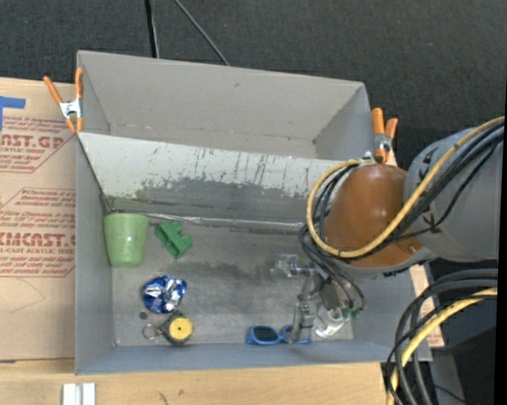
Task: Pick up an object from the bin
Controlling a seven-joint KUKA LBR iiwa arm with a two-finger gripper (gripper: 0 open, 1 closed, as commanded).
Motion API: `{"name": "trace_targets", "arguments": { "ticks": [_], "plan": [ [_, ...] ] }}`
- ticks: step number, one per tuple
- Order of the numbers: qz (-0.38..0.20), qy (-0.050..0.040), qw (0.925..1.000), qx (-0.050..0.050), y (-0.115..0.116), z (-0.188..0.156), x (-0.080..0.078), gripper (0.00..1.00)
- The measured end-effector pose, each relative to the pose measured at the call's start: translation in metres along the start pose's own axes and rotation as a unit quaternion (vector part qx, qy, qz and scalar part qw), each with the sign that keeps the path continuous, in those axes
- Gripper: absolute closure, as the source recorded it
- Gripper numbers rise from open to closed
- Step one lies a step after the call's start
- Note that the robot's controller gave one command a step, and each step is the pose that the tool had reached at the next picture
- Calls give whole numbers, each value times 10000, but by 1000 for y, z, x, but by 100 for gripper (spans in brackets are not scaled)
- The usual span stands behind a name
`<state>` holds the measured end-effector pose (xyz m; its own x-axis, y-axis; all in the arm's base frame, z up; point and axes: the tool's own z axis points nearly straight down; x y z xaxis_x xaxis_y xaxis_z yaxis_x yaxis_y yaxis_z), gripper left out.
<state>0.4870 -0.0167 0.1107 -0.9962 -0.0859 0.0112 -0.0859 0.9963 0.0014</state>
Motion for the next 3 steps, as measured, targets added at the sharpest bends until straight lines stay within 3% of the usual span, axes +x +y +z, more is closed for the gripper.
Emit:
{"name": "trace_targets", "arguments": {
  "ticks": [1, 2, 3],
  "plan": [
    [-1535, -74, 9881, 23, -57, 29, 2, 0],
    [-1302, -76, 9915, 20, -66, 0, -19, 0],
    [-1420, -78, 9898, 6, -29, 25, 9, 0]
  ]
}}
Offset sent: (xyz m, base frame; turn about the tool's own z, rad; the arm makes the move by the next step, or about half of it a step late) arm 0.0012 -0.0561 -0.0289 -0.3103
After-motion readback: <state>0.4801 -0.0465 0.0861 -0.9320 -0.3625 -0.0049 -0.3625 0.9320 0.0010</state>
